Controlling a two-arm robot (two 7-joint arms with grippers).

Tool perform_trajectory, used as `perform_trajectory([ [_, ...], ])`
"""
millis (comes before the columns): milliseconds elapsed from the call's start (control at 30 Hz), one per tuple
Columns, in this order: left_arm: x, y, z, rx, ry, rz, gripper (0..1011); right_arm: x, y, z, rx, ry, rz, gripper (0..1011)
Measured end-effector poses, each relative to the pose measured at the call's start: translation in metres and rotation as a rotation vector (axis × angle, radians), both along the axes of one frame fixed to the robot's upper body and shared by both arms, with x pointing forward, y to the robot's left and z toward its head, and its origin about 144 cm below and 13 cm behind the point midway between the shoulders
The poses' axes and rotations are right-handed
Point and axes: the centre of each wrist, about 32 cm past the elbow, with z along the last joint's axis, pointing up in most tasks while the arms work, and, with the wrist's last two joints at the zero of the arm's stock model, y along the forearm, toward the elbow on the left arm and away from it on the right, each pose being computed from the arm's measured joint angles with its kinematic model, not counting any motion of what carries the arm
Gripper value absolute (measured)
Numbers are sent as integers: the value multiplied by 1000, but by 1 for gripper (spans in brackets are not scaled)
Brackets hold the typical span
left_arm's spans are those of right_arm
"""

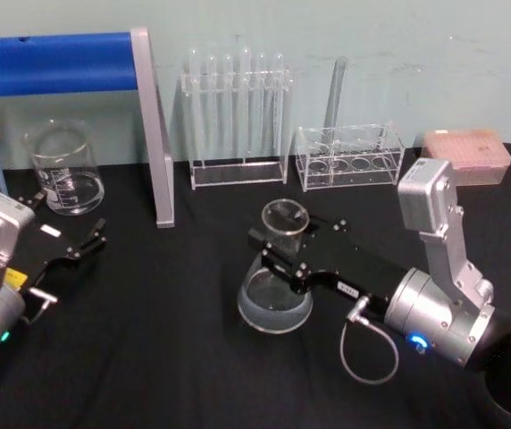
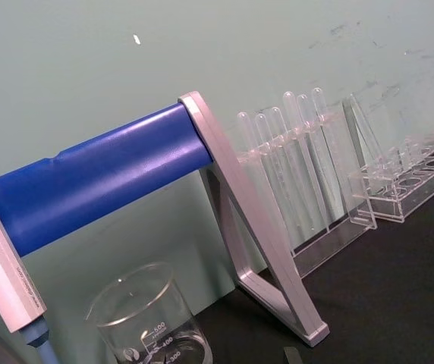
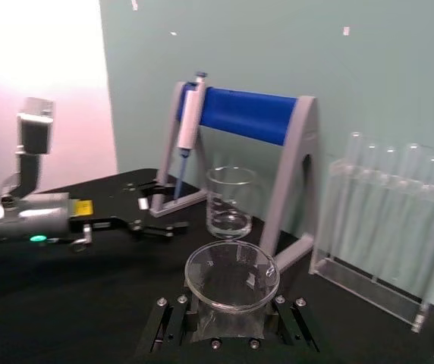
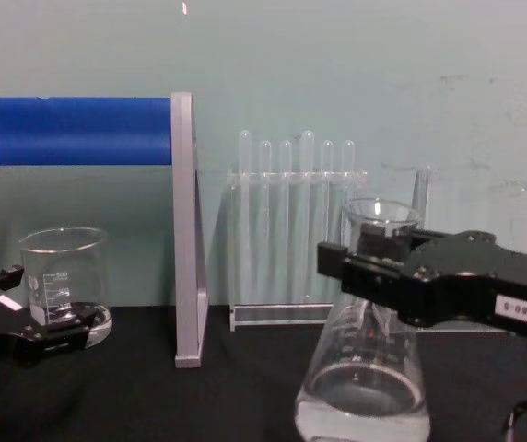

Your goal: Grasp the erlenmeyer flask with one hand, shake it three times, then place it back.

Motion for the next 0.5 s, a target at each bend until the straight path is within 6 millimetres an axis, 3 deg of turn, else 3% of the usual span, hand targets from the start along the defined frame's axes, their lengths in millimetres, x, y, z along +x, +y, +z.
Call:
perform_trajectory([
  [500,0,0,0,0,0,0,1001,26,-15,3,12,-21,-170,453],
])
